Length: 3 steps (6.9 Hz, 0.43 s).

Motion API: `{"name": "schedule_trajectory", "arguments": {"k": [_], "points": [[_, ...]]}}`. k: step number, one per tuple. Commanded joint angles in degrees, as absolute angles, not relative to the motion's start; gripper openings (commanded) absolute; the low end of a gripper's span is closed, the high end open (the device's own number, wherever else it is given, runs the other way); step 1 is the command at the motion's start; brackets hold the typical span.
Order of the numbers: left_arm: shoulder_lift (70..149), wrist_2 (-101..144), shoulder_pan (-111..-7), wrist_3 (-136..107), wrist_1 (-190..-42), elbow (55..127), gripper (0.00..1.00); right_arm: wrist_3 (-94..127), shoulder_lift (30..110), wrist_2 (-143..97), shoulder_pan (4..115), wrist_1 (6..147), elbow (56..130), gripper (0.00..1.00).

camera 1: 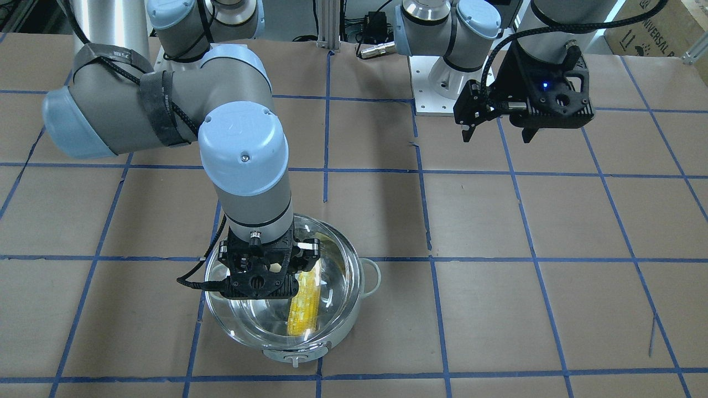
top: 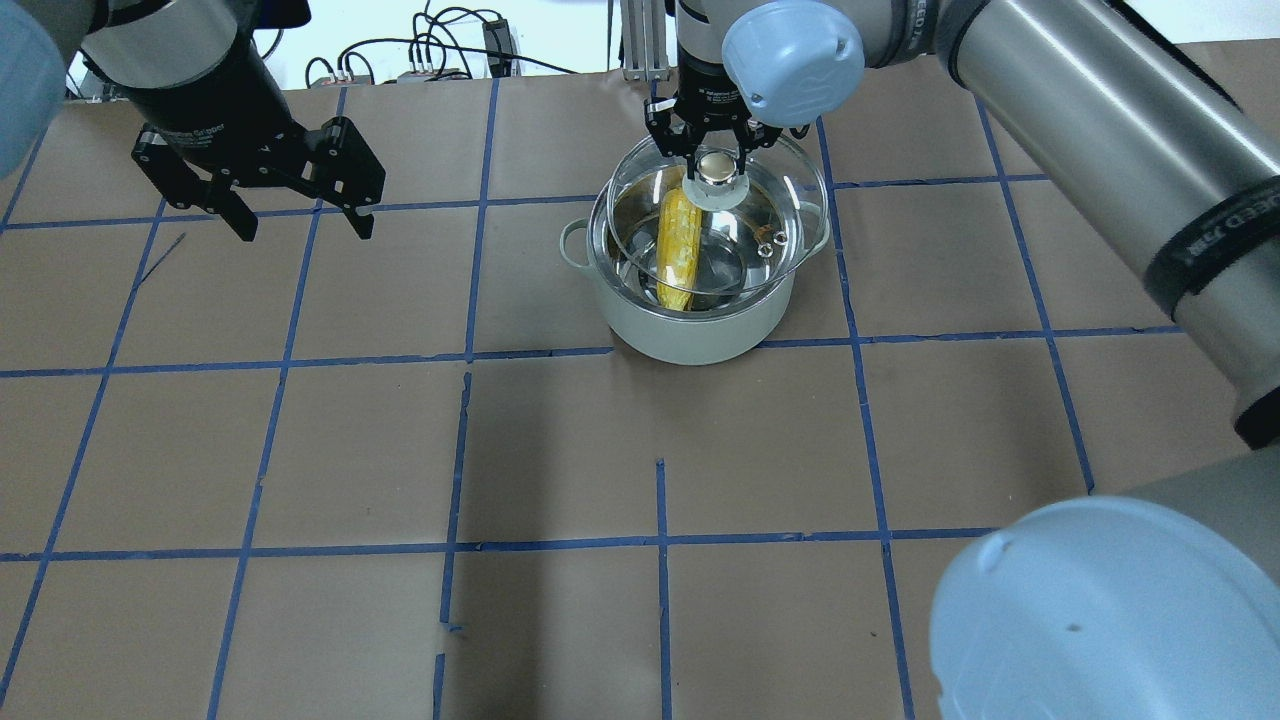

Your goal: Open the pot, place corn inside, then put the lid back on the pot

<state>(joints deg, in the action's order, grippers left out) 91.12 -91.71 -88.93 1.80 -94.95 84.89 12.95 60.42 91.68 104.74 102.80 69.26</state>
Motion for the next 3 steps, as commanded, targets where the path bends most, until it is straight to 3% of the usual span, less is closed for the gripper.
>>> {"name": "schedule_trajectory", "arguments": {"k": [1,3], "points": [[91.1,-91.6,-88.8,2.5,-94.5,85.1,1.00,13.3,60.2,91.7,105.2,103.1,69.5,0.06],[92.3,-91.5,-88.9,4.0,-93.4,84.5,1.00,13.4,60.1,91.7,105.3,103.5,69.7,0.06]]}}
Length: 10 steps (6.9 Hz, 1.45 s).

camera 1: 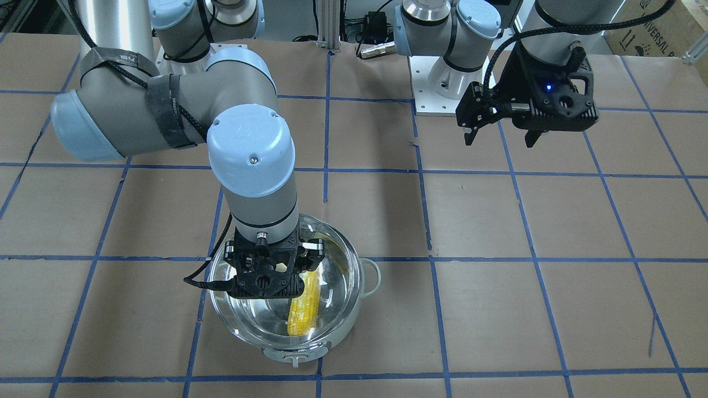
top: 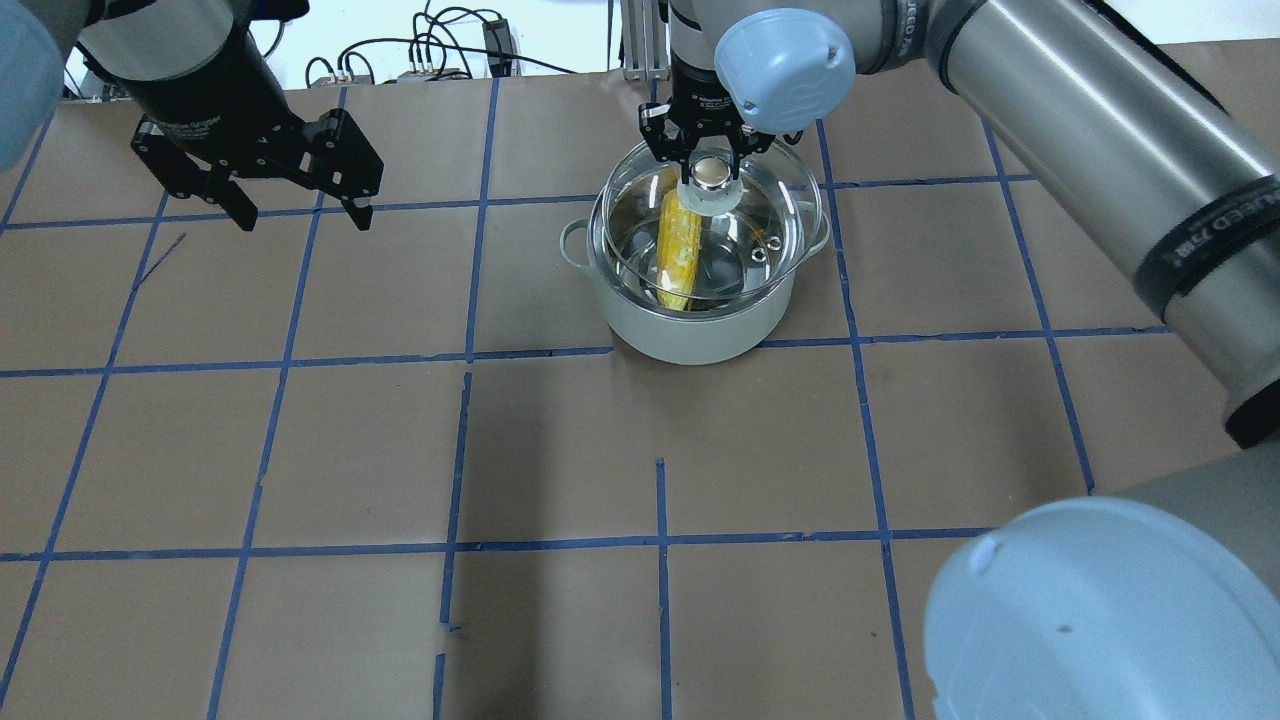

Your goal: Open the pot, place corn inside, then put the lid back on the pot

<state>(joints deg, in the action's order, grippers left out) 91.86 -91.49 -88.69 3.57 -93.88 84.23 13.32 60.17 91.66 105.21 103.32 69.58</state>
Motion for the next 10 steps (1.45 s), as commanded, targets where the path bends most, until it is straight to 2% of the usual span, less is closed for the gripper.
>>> {"name": "schedule_trajectory", "arguments": {"k": [1,10], "points": [[91.7,-90.3,-88.8,3.7,-93.3,84.9,1.00,13.4,59.9,91.7,105.4,103.4,69.7,0.06],[91.0,-90.1,-88.9,2.7,-92.8,84.9,1.00,15.4,58.8,91.7,106.8,104.3,69.8,0.06]]}}
